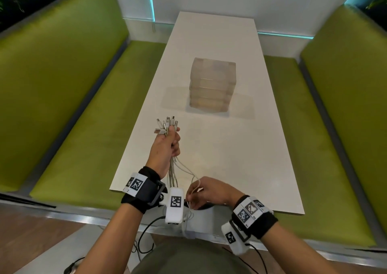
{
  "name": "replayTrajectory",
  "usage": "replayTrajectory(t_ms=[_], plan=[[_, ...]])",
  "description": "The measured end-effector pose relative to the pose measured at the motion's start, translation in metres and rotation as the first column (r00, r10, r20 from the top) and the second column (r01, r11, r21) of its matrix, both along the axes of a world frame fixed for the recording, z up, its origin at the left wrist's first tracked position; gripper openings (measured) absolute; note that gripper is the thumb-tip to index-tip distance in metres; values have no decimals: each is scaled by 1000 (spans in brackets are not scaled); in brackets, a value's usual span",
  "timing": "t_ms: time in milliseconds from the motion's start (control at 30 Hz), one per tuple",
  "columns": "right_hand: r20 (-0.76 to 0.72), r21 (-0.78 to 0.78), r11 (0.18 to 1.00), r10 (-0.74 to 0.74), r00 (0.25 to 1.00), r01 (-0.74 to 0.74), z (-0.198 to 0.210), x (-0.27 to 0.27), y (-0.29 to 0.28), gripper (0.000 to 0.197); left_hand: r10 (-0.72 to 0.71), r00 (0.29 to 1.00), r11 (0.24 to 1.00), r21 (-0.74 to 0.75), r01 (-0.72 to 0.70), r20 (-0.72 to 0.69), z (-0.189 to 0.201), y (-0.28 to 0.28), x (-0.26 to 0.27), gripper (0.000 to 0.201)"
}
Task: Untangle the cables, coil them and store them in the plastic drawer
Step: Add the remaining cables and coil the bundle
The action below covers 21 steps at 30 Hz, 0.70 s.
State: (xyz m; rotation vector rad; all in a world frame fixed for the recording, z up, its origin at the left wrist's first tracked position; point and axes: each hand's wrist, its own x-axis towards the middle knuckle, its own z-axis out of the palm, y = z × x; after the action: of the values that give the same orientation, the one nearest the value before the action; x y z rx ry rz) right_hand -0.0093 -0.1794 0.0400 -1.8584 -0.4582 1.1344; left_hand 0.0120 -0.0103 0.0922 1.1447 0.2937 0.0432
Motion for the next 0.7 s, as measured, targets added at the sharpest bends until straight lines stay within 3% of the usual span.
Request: replayTrajectory(t_ms=[100, 200, 300, 367, 467, 533, 567, 633, 700], plan=[[122, -157, 988, 17, 992, 3, -10, 1, 1, 32, -28, 1000, 999, 46, 28, -3, 1, -2, -3, 23], [263, -312, 950, 104, 959, -18, -4, 11, -7, 39, -76, 997, 971, 228, 75, -5, -2, -1, -6, 18], [303, -222, 964, -77, 950, 148, 19, 20, -15, 19, -97, 995, 950, 296, 95, -7, -3, -2, -7, 6], [341, -172, 961, -148, 928, 217, 36, 24, -17, 20, -121, 993, 950, 289, 120, -15, -2, -4, -7, 5], [392, -118, 968, -161, 906, 223, 50, 28, -17, 56, -147, 989, 950, 273, 150, -34, 1, -9, -8, 21], [328, -111, 988, -69, 942, 111, 50, 28, -10, 91, -157, 987, 963, 220, 158, -24, 4, -14, -7, 25], [307, -125, 991, 0, 952, 41, 46, 25, -5, 98, -161, 987, 967, 196, 162, -21, 5, -17, -7, 25], [277, -94, 995, 52, 960, -27, 32, 17, 9, 90, -172, 985, 970, 171, 173, -23, 7, -23, -7, 26], [242, 28, 999, -31, 970, 25, 17, 7, 21, 70, -179, 984, 974, 138, 180, -18, 9, -29, -6, 25]])
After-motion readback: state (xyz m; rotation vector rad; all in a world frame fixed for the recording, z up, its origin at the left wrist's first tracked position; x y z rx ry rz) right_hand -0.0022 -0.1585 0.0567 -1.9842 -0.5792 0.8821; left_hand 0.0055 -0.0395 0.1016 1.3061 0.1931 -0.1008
